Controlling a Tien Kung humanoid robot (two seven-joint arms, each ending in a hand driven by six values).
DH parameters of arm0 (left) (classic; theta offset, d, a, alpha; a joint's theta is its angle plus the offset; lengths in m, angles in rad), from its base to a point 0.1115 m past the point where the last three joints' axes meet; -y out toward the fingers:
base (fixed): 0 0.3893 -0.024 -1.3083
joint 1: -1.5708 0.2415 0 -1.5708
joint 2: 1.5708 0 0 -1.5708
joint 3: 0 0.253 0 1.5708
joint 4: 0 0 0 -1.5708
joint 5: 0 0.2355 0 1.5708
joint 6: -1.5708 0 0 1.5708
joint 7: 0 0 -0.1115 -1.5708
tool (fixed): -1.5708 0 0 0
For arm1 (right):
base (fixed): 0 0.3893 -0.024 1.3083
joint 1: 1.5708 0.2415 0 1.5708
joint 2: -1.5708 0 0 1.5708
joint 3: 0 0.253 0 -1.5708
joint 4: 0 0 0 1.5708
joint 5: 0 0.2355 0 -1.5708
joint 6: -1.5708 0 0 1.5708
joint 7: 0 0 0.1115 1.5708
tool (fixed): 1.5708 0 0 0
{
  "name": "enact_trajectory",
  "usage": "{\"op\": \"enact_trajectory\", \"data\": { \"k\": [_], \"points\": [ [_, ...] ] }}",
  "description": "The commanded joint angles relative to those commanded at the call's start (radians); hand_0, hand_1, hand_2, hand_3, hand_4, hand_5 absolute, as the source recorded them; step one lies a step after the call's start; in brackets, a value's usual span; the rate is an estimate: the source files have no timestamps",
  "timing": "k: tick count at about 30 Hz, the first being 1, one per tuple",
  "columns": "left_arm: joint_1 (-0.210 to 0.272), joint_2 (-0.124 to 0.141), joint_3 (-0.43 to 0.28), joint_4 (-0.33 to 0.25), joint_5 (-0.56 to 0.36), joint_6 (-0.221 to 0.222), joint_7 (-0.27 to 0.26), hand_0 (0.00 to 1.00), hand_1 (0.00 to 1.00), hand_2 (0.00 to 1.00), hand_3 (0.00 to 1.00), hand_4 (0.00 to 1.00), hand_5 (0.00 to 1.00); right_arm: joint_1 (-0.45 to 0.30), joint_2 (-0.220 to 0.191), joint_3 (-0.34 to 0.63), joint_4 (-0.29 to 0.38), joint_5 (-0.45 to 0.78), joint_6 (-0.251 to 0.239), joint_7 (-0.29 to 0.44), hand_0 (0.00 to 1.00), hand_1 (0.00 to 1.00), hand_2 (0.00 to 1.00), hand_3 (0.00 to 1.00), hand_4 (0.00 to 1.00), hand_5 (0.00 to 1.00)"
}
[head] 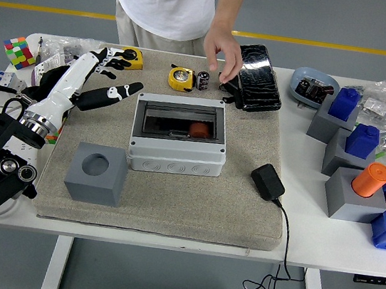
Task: Fetch the battery,place it into the box,close the lid of the box
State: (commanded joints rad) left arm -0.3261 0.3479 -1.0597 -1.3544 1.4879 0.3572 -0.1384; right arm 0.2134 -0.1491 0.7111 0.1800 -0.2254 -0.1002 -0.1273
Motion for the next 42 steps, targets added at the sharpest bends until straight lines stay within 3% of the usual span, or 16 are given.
{"op": "enact_trajectory", "data": {
  "k": [6,12,26,42],
  "points": [
    [0.046,-0.029,-0.132,0.02,-0.045,-0.007,-0.028,0.524,0.689,0.709,0.736,0.998,0.673,0.001,0.001,-0.002,0.0,0.002,0.0,0.002,0.644,0.692,0.661,0.558,0.927,0.462],
    [0.088,-0.048,-0.218,0.044,-0.101,-0.007,-0.054,0.532,0.687,0.705,0.734,0.998,0.664,0.001,-0.001,0.004,0.0,-0.004,0.0,-0.001,0.644,0.693,0.661,0.558,0.927,0.462],
    [0.111,-0.068,-0.285,0.051,-0.104,-0.013,-0.054,0.532,0.686,0.703,0.733,0.998,0.658,0.001,-0.004,0.016,0.0,-0.008,0.009,-0.001,0.644,0.691,0.661,0.558,0.927,0.462],
    [0.109,-0.072,-0.363,0.045,-0.088,-0.028,-0.045,0.533,0.683,0.703,0.729,0.998,0.623,0.021,-0.01,-0.012,0.0,0.015,0.007,-0.001,0.643,0.692,0.66,0.559,0.927,0.463]
  ]
}}
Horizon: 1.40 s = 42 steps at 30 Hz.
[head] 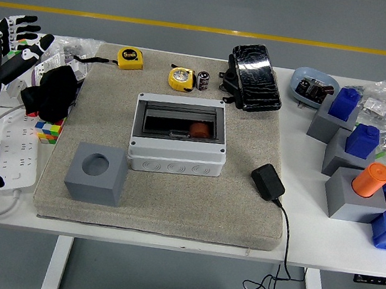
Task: Fetch the battery,place it into the box,close the lid of the box
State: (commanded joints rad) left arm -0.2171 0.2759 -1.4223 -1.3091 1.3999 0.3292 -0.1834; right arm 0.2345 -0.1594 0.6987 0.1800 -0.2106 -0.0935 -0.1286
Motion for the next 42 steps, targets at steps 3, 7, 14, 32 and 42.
{"op": "enact_trajectory", "data": {
  "k": [3,7,14,32,42],
  "points": [
    [0.004,-0.002,-0.011,0.002,0.009,-0.002,0.006,0.535,0.684,0.703,0.73,0.998,0.615,0.004,-0.002,0.0,0.0,-0.002,-0.002,-0.004,0.644,0.691,0.66,0.559,0.928,0.462],
    [0.01,-0.002,-0.018,0.003,0.021,-0.006,0.009,0.535,0.684,0.703,0.73,0.998,0.615,0.005,-0.007,0.009,0.0,-0.011,-0.003,-0.01,0.644,0.691,0.66,0.559,0.928,0.462],
    [0.011,-0.002,-0.041,-0.004,0.034,-0.029,0.032,0.539,0.685,0.703,0.728,0.998,0.611,0.005,-0.004,0.004,0.0,-0.009,-0.004,-0.009,0.643,0.691,0.661,0.559,0.928,0.463],
    [-0.026,0.031,-0.028,-0.003,0.036,-0.046,0.042,0.535,0.687,0.707,0.729,0.998,0.606,0.037,-0.021,-0.07,0.001,0.055,0.002,-0.009,0.643,0.692,0.662,0.559,0.929,0.465],
    [0.012,0.012,-0.053,-0.016,0.037,-0.048,0.043,0.534,0.687,0.707,0.729,0.998,0.603,0.004,-0.015,-0.03,0.0,0.02,0.005,-0.01,0.645,0.693,0.661,0.56,0.93,0.466]
  ]
}}
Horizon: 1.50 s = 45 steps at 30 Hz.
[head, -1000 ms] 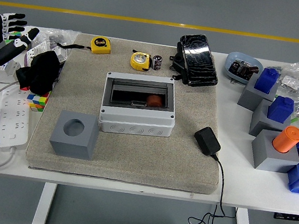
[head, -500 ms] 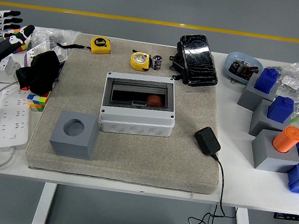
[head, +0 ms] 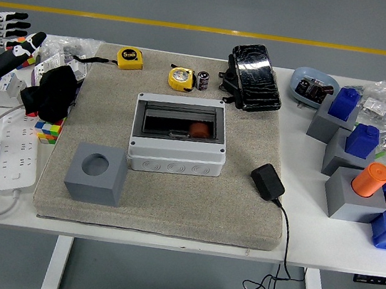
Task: Fetch the battery,place it into the box,close the lid of the box
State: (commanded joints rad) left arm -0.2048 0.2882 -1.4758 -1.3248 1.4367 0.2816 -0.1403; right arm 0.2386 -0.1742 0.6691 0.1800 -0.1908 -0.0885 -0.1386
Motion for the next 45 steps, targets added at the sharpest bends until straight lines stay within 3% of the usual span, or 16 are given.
{"op": "enact_trajectory", "data": {
  "k": [14,45],
  "points": [
    [0.006,0.006,-0.011,-0.006,0.006,-0.012,0.006,0.533,0.687,0.709,0.73,0.998,0.605,0.004,0.0,-0.013,0.0,0.003,-0.01,-0.005,0.646,0.692,0.663,0.562,0.931,0.469],
    [0.023,-0.011,-0.011,-0.021,0.018,-0.022,0.019,0.532,0.689,0.71,0.729,0.998,0.593,-0.002,0.005,0.01,0.0,-0.007,-0.017,0.0,0.644,0.693,0.663,0.564,0.934,0.48]
  ]
}}
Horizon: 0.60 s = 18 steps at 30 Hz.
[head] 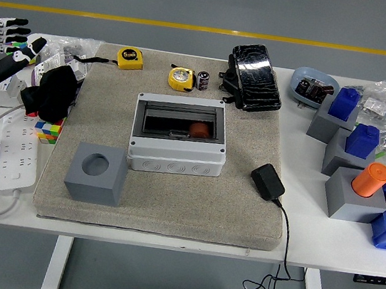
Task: Fetch the battery,place it into the box,close the lid of the box
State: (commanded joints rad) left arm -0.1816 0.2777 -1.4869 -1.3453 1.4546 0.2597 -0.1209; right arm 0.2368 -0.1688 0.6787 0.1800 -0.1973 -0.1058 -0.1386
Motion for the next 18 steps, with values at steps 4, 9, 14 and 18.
{"op": "enact_trajectory", "data": {
  "k": [4,9,14,18],
  "points": [
    [-0.002,-0.003,0.003,-0.001,-0.001,-0.002,0.001,0.532,0.689,0.71,0.729,0.998,0.593,0.0,-0.002,0.005,0.0,0.004,0.0,0.002,0.644,0.693,0.663,0.564,0.934,0.48],
    [-0.007,-0.006,0.005,-0.003,-0.002,-0.004,0.0,0.532,0.689,0.709,0.729,0.998,0.59,0.001,-0.007,0.009,0.0,0.003,0.0,0.002,0.644,0.693,0.663,0.564,0.933,0.484],
    [-0.003,-0.009,-0.003,-0.004,-0.002,-0.008,0.0,0.532,0.689,0.711,0.729,0.998,0.586,0.0,-0.01,0.012,0.0,0.002,-0.001,0.006,0.645,0.693,0.663,0.564,0.934,0.488],
    [-0.012,-0.011,-0.004,-0.006,-0.003,-0.01,0.0,0.532,0.689,0.711,0.729,0.998,0.586,0.004,-0.014,0.025,0.0,0.0,0.003,0.017,0.645,0.693,0.663,0.564,0.934,0.488]
  ]
}}
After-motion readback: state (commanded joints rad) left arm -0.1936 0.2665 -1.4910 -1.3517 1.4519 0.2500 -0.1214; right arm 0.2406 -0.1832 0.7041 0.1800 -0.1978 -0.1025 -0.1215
